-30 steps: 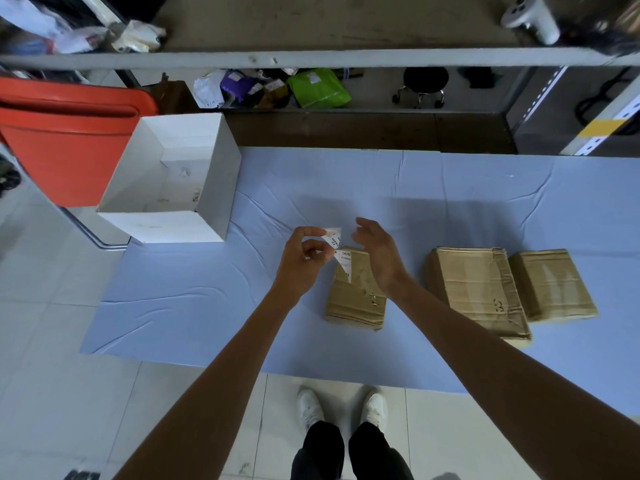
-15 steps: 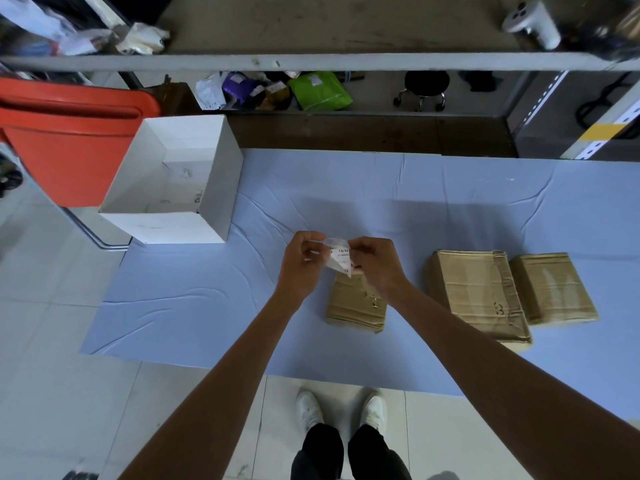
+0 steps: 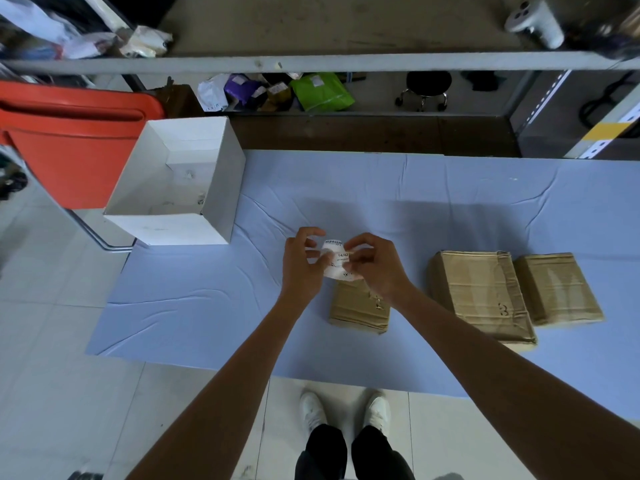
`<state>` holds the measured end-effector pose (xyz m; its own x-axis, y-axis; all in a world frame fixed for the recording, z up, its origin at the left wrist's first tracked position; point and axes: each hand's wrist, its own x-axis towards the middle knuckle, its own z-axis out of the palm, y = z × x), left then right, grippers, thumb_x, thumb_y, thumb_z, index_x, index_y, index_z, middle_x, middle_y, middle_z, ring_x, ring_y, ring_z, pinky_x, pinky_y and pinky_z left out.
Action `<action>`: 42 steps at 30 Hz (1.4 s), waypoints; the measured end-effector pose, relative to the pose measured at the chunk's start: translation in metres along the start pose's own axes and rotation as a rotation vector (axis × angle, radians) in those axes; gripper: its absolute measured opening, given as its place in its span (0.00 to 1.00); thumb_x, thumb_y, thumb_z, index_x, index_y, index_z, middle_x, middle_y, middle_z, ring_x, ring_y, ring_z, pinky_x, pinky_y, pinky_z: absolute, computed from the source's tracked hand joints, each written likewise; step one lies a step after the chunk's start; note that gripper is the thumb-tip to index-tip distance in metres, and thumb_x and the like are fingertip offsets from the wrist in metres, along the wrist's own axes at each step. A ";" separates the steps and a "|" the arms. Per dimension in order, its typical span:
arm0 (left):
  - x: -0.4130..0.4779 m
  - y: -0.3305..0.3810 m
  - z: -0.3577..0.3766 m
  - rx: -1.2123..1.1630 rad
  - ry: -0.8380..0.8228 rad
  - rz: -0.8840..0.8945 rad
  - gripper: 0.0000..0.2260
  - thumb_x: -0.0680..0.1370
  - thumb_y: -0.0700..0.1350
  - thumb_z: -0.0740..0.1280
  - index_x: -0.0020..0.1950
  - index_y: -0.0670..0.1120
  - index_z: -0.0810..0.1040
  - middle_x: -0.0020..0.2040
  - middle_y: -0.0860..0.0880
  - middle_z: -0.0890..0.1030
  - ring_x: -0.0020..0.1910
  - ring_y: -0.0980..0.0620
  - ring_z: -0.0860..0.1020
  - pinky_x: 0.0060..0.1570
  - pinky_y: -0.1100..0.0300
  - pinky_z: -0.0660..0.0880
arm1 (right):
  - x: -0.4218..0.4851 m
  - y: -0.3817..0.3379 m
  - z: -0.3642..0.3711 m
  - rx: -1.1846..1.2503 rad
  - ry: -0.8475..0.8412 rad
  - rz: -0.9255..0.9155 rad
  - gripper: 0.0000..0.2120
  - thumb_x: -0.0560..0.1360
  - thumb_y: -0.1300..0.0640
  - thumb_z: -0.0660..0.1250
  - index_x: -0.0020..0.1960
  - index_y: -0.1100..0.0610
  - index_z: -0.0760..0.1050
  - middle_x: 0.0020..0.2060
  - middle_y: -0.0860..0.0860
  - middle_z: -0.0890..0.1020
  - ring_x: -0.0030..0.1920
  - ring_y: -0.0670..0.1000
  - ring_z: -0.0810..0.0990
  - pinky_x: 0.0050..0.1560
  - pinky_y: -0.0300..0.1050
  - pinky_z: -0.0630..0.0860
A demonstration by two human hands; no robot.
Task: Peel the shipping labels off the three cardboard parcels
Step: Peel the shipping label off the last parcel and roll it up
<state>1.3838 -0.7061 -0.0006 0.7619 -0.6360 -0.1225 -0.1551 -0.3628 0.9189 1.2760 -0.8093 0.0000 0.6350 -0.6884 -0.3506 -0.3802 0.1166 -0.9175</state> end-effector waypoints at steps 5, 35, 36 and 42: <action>-0.001 0.001 -0.001 0.097 -0.068 0.045 0.05 0.75 0.42 0.70 0.50 0.45 0.82 0.47 0.48 0.84 0.43 0.55 0.80 0.40 0.71 0.76 | 0.002 0.001 -0.005 0.040 0.095 -0.009 0.16 0.65 0.72 0.74 0.34 0.50 0.82 0.32 0.52 0.84 0.35 0.50 0.84 0.44 0.49 0.81; -0.007 0.012 0.001 -0.160 -0.003 -0.075 0.08 0.71 0.43 0.75 0.48 0.43 0.82 0.36 0.44 0.84 0.35 0.48 0.83 0.41 0.54 0.83 | -0.004 -0.005 -0.006 0.140 0.033 -0.064 0.04 0.67 0.65 0.77 0.36 0.60 0.82 0.31 0.57 0.84 0.34 0.56 0.85 0.47 0.55 0.83; -0.007 0.012 0.001 -0.148 -0.010 -0.060 0.06 0.71 0.42 0.75 0.46 0.44 0.82 0.36 0.44 0.84 0.35 0.48 0.84 0.42 0.52 0.83 | -0.004 -0.005 -0.005 0.140 0.041 -0.060 0.04 0.67 0.66 0.77 0.36 0.61 0.82 0.31 0.57 0.84 0.34 0.56 0.85 0.47 0.55 0.83; -0.012 0.011 0.000 0.066 -0.128 0.093 0.06 0.74 0.44 0.72 0.50 0.44 0.85 0.39 0.50 0.85 0.38 0.54 0.84 0.46 0.57 0.81 | -0.004 -0.008 -0.004 0.179 0.048 -0.023 0.03 0.66 0.70 0.74 0.38 0.66 0.81 0.34 0.61 0.85 0.36 0.59 0.86 0.50 0.58 0.82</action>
<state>1.3734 -0.7027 0.0110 0.6565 -0.7491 -0.0891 -0.2654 -0.3399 0.9022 1.2738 -0.8104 0.0093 0.6076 -0.7254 -0.3234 -0.2371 0.2230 -0.9455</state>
